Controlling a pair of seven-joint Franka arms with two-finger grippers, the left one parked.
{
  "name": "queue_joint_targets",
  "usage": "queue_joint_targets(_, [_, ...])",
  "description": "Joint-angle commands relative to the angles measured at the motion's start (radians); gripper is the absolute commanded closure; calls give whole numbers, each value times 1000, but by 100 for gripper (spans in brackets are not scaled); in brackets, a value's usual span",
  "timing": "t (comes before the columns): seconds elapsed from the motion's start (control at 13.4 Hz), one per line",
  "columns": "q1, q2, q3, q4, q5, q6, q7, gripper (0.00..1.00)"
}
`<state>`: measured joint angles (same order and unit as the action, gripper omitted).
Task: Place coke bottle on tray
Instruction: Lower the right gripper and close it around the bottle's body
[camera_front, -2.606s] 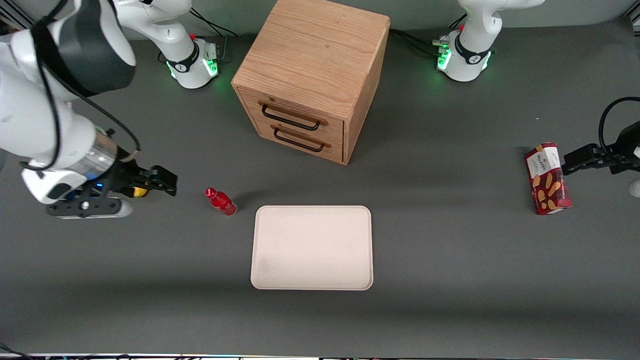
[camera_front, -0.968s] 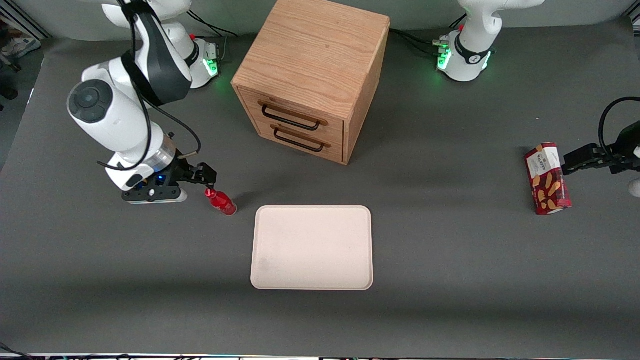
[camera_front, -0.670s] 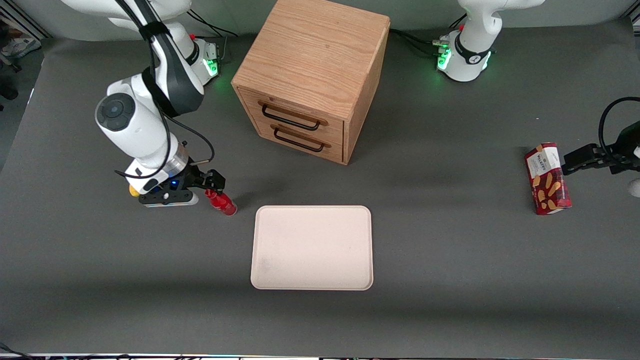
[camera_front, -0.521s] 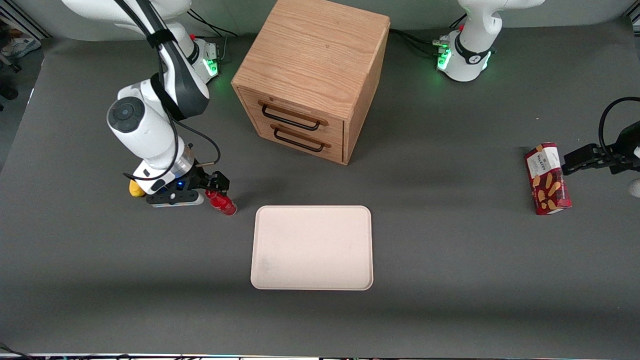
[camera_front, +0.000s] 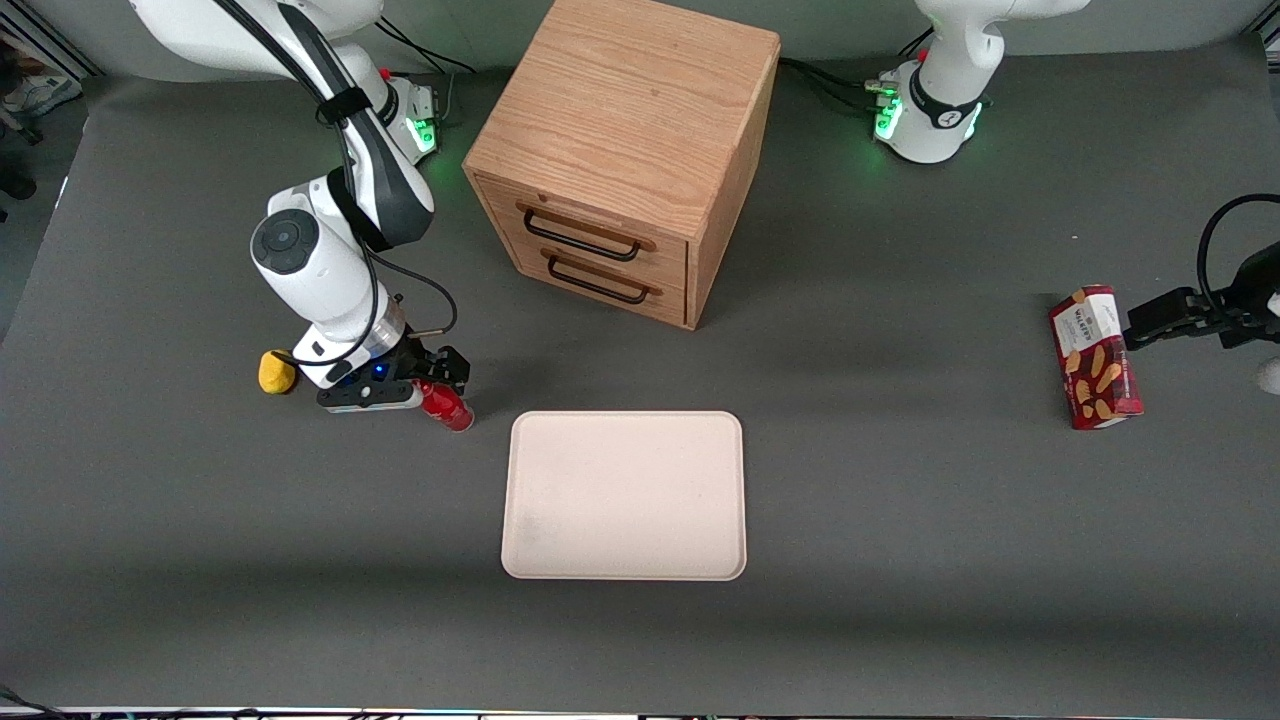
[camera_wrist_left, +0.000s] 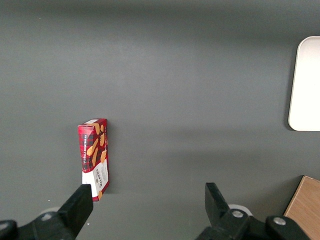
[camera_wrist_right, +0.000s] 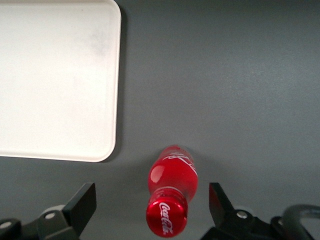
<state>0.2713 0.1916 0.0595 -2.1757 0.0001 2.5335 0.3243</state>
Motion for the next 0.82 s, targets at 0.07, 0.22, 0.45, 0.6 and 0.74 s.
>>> queue_joint_targets(0.07, [2,-1,-12,-6,-23,18,-5,0])
queue_joint_targets(0.22, [0,0,-12,-3,-26,16,-5,8])
queue_joint_targets(0.45, [0,-1,-12,1,-26,8,-2,60])
queue_joint_targets(0.6, [2,-1,-10,7,-26,4,2,81])
queue_joint_targets(0.74, [2,-3,-10,7,-26,4,5,100])
